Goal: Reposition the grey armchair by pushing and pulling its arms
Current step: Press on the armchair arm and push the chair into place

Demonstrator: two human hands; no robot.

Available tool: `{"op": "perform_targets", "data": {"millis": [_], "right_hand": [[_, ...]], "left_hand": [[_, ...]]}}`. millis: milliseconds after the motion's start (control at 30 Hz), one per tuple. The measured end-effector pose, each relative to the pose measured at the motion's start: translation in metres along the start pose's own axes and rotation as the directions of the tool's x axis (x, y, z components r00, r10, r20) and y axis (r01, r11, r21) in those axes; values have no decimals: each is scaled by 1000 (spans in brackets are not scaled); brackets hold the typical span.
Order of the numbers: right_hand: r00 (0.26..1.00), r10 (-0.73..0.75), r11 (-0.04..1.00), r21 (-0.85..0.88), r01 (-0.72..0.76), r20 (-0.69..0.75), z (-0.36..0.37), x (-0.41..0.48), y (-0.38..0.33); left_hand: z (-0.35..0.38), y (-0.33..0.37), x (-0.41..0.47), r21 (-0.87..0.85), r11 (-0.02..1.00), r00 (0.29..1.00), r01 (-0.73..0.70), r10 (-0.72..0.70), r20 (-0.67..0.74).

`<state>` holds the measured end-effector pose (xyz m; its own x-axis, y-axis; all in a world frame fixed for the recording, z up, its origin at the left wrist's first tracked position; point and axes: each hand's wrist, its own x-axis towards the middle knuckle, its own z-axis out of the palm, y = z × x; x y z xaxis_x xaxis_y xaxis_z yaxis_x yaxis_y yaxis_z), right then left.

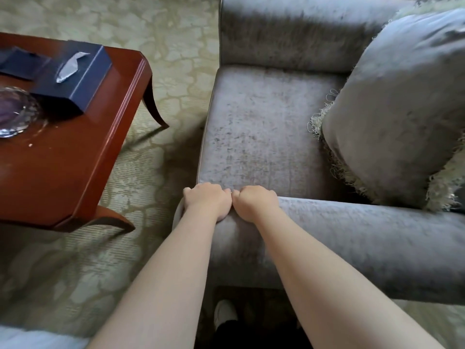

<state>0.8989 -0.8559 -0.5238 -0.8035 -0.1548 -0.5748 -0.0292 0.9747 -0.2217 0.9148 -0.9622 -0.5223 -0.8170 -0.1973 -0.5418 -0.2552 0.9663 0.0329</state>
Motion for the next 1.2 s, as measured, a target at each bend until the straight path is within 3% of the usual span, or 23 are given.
{"op": "perform_targets", "data": {"millis": [267, 467, 567, 900, 1200], "right_hand": [[998, -15, 998, -58, 18, 55, 11, -21, 7], [971, -61, 997, -52, 50, -229, 25, -19, 9], [954, -53, 998, -40, 43, -297, 30, -16, 11], [966, -91, 996, -30, 86, -242, 28, -11, 12], [998, -43, 999, -15, 42, -41, 19, -17, 10]], "left_hand": [[13, 0, -23, 39, 997, 998, -63, 62, 24], [19, 0, -17, 6, 1000, 995, -14, 15, -96], [23, 1, -15, 12, 1000, 991, -1, 3, -131], [23, 1, -14, 6, 1000, 989, 4, -3, -147], [16, 0, -20, -1, 1000, 999, -21, 21, -36]]}}
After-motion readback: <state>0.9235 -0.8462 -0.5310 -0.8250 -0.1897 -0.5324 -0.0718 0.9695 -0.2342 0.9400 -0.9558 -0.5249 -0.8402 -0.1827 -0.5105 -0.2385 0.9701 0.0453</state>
